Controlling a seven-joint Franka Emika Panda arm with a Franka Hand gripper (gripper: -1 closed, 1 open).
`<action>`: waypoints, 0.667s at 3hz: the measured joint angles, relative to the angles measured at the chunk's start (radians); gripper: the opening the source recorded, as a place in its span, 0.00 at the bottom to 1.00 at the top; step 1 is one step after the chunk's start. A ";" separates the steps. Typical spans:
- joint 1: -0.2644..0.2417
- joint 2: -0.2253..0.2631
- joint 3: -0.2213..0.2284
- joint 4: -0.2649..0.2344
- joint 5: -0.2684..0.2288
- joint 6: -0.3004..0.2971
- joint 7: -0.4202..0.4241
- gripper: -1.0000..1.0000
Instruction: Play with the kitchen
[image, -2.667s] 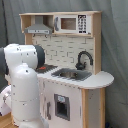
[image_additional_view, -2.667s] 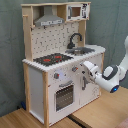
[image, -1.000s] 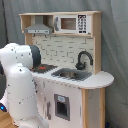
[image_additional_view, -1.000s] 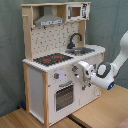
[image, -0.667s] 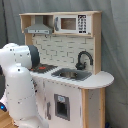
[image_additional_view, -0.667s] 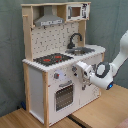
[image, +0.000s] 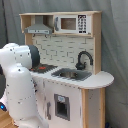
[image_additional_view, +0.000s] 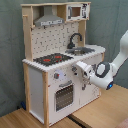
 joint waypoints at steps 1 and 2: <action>0.000 0.004 0.001 0.000 0.017 -0.021 -0.057 0.00; 0.000 0.007 0.001 0.001 0.022 -0.016 -0.179 0.00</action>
